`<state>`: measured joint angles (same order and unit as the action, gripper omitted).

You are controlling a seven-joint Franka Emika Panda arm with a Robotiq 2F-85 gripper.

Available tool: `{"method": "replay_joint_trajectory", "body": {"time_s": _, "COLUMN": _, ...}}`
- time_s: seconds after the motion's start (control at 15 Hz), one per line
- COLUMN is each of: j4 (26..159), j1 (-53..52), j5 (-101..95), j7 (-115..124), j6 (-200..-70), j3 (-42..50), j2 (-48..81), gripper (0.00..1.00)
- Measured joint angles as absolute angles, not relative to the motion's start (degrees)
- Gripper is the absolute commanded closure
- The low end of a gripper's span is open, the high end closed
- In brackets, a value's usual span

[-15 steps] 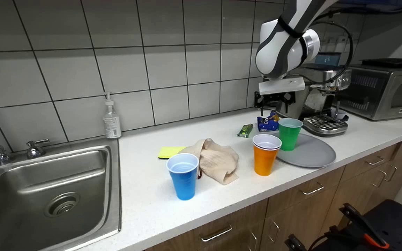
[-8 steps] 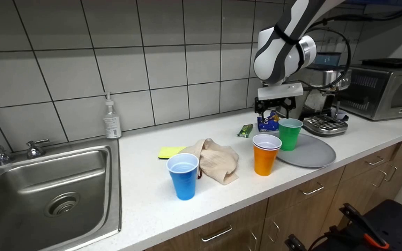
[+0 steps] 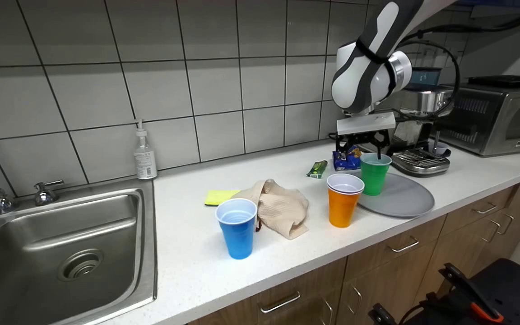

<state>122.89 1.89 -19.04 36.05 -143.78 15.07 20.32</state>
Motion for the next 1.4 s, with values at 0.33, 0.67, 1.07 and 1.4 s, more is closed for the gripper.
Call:
{"method": "replay_joint_trajectory", "body": {"time_s": 0.33, "j4": 122.11, "j1": 1.89, "j5": -18.5, "j7": 36.96, "j6": -143.35, "j3": 15.49, "j2": 21.57, "gripper": 0.0}}
{"method": "replay_joint_trajectory", "body": {"time_s": 0.67, "j4": 120.66, "j1": 1.84, "j5": -16.5, "j7": 37.04, "j6": -143.3, "j3": 15.49, "j2": 23.23, "gripper": 0.32}}
{"method": "replay_joint_trajectory", "body": {"time_s": 1.07, "j4": 119.56, "j1": 1.75, "j5": -15.38, "j7": 37.1, "j6": -143.26, "j3": 15.57, "j2": 24.25, "gripper": 0.8}}
{"method": "replay_joint_trajectory", "body": {"time_s": 1.4, "j4": 119.33, "j1": 1.65, "j5": -15.38, "j7": 37.14, "j6": -143.22, "j3": 15.81, "j2": 24.26, "gripper": 1.0}}
